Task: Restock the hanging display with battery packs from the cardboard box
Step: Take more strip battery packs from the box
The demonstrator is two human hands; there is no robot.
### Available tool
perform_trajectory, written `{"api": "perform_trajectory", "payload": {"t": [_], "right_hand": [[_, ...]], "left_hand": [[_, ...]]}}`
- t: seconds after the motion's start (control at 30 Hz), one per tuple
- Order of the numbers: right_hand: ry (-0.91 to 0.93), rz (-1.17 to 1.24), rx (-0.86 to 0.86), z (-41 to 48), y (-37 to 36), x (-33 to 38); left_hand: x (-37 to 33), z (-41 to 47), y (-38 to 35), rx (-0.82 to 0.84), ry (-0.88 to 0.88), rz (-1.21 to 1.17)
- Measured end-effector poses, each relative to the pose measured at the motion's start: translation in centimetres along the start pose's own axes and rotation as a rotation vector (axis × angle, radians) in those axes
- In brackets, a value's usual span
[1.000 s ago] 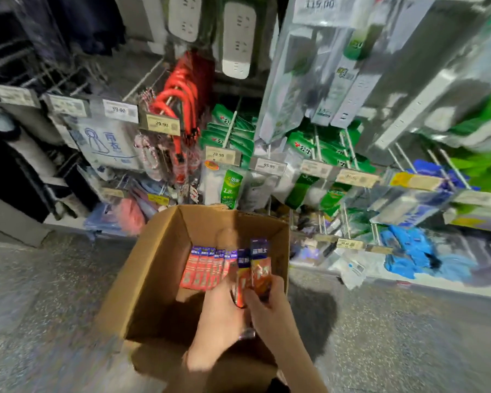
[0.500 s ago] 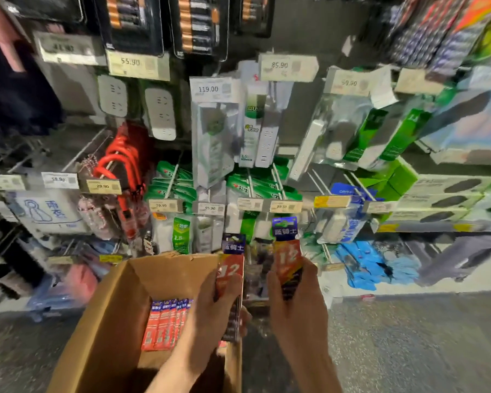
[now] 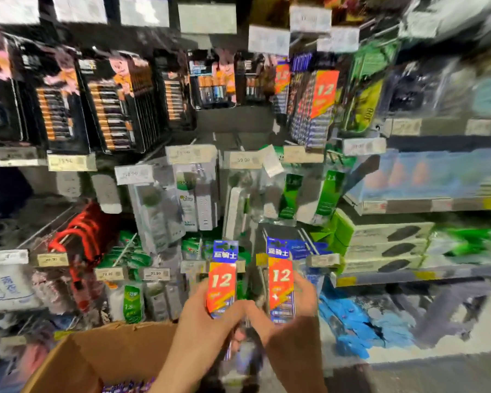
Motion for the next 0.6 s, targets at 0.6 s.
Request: {"api": "perform_trajectory", "payload": {"t": [0.6], "right_hand": [[0.367,-0.031,0.011,11.2,6.7,13.0]], "left_hand": [[-20.2,6.9,-3.1,-0.172,-0.366,0.032]]}}
Point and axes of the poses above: each hand's wrist, its own z-axis towards the middle knuckle, its own y-axis out of the back of the hand, x = y × z, the point moved 5 cm from there along z, towards the middle knuckle, and after that the axes turned 11 degrees about z, right-handed, at the moved point
